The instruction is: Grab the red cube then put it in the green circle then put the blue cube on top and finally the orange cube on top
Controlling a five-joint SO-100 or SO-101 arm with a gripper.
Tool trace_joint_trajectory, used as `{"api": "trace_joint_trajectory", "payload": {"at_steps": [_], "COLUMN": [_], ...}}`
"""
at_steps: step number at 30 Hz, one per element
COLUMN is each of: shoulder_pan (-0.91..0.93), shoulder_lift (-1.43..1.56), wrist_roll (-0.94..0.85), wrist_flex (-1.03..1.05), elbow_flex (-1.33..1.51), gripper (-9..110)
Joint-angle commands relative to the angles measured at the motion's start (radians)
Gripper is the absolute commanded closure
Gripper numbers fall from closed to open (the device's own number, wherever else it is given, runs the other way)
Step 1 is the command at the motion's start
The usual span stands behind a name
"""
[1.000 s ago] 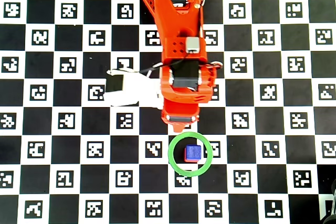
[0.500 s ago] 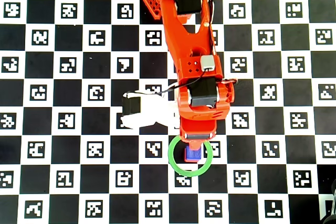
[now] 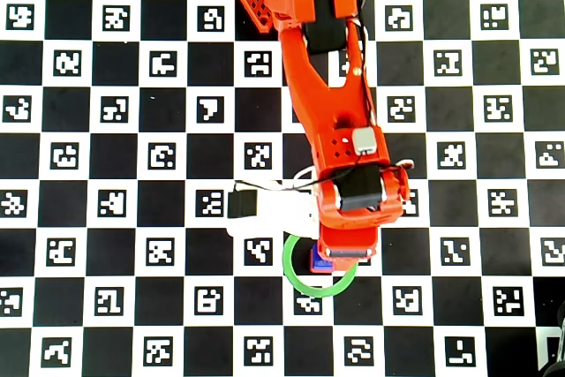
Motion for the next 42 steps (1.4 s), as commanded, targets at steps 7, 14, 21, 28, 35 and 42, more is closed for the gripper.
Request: {"api": "trace_joint_trajectory", "payload": {"at_steps": [7,14,21,28,35,42], "shoulder_pan": [0.009,0.020,0.038,0.048,0.048,0.052], "shoulder_lift": [-0.020,-0.037,-0.041,-0.046,-0.048,-0.049], "wrist_roll": [0.008,0.011,-0.002,-0.009,-0.009,-0.017], "wrist_flex": [0.018,0.021,0.021,0.015,0.002,-0.020], "elbow_flex": [-0.152,-0.160,-0.152,-0.133,-0.114,-0.083], "gripper": [95,95,95,95,95,95]}}
